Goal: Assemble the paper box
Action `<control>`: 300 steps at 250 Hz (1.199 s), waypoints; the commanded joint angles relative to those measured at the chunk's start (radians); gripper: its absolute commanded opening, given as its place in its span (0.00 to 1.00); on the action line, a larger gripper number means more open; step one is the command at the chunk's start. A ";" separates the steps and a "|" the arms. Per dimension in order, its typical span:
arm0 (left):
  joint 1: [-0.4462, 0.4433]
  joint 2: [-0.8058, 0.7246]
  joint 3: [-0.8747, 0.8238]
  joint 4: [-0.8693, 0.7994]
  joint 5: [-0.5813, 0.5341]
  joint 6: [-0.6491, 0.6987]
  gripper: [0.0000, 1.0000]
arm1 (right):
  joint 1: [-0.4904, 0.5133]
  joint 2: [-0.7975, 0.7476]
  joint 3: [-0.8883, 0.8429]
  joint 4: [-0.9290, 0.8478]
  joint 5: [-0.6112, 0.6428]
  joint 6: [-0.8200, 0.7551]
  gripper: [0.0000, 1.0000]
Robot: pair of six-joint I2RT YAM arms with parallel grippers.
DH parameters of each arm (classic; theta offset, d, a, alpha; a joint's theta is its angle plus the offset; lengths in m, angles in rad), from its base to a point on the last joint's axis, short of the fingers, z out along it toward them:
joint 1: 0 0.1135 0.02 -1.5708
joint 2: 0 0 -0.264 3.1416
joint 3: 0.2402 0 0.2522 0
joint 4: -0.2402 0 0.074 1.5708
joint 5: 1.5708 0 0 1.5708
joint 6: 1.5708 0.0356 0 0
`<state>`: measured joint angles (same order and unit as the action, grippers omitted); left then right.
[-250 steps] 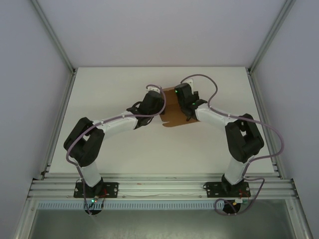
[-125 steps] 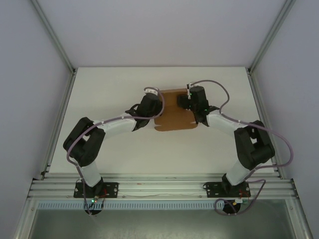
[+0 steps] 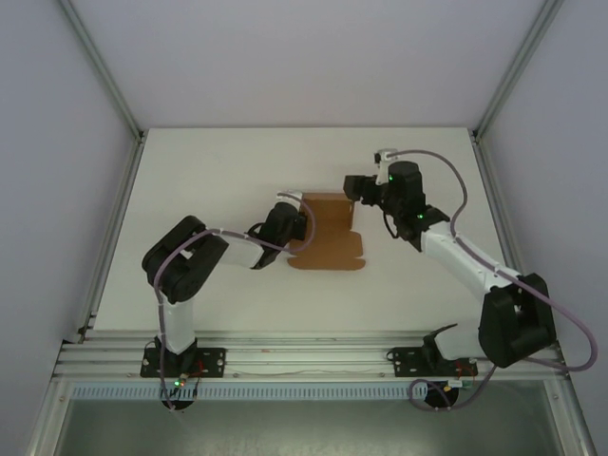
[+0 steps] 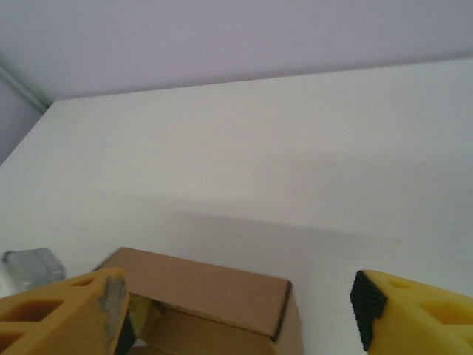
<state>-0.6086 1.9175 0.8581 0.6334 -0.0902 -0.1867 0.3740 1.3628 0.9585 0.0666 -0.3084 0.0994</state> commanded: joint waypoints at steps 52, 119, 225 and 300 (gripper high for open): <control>-0.002 0.092 -0.035 0.264 0.034 0.072 0.00 | 0.019 0.260 0.237 -0.164 -0.349 0.015 0.23; -0.002 0.110 -0.031 0.276 0.059 0.082 0.00 | 0.044 0.430 0.334 -0.158 -0.462 0.029 0.17; -0.002 0.088 -0.045 0.227 0.024 0.010 0.18 | 0.071 0.558 0.337 -0.318 -0.367 -0.026 0.11; -0.002 0.029 -0.066 0.158 0.030 -0.037 0.28 | 0.100 0.565 0.305 -0.319 -0.311 0.017 0.09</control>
<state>-0.6086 1.9999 0.8066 0.8398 -0.0605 -0.1905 0.4587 1.8793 1.2987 -0.1268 -0.6956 0.0967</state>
